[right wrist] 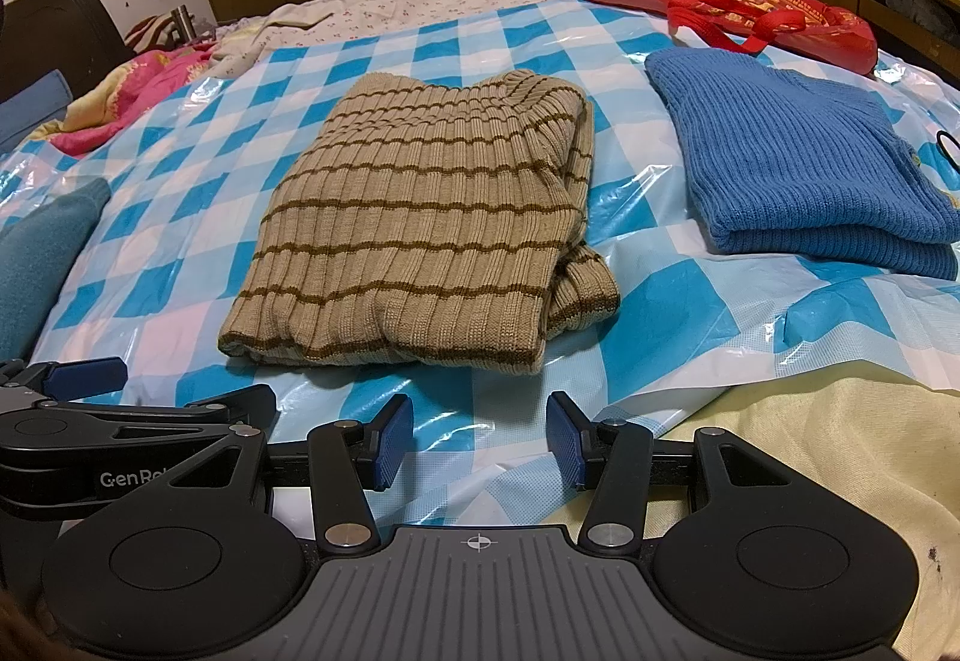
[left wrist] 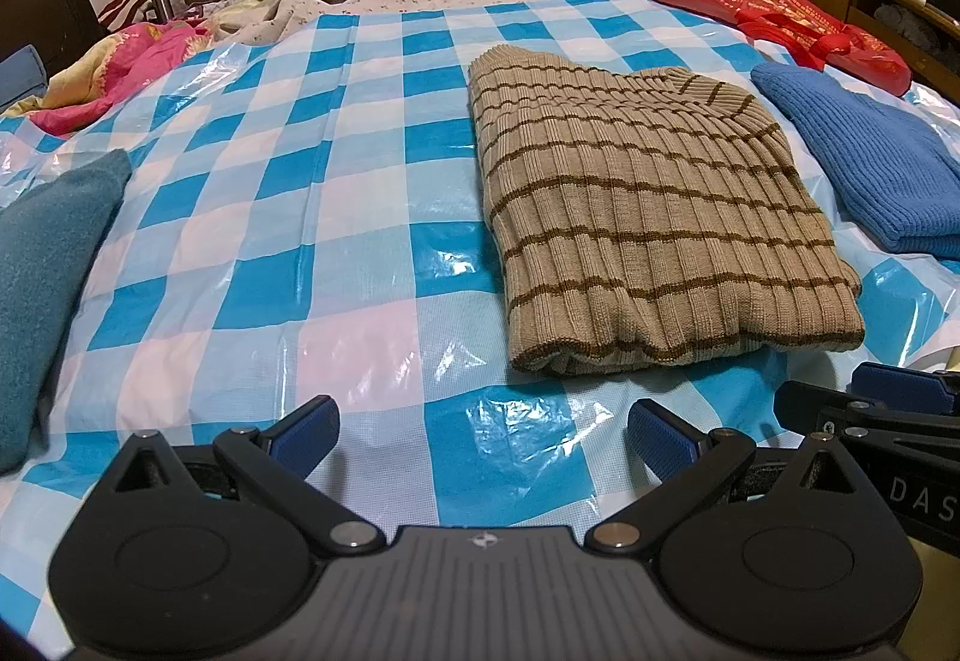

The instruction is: Fold small clothes

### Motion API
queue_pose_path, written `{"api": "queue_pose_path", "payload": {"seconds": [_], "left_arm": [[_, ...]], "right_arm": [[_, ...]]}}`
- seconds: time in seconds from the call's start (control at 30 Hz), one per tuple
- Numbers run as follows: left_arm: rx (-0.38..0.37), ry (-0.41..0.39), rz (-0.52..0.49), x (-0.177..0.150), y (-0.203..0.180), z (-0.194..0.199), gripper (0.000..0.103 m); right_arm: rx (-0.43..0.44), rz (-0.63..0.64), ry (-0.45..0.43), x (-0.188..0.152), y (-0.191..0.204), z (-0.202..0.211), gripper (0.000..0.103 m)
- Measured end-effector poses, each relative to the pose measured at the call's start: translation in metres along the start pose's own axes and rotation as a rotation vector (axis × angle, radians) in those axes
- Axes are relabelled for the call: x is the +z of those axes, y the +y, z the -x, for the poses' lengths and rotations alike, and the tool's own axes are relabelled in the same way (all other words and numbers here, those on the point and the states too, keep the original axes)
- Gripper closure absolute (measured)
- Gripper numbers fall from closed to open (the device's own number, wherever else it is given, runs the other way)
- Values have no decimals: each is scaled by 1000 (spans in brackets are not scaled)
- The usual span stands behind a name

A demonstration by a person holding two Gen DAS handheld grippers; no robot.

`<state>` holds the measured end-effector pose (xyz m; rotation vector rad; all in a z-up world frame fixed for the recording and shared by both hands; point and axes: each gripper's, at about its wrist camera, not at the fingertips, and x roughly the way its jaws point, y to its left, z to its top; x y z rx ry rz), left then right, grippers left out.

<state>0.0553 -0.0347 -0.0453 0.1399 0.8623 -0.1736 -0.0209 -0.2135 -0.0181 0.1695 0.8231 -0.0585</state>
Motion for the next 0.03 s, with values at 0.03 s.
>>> {"api": "queue_pose_path", "payload": {"seconds": [0.03], "left_arm": [[0,0,0,0,0,0,0]], "right_arm": [[0,-1,0,0,0,0,54]]}}
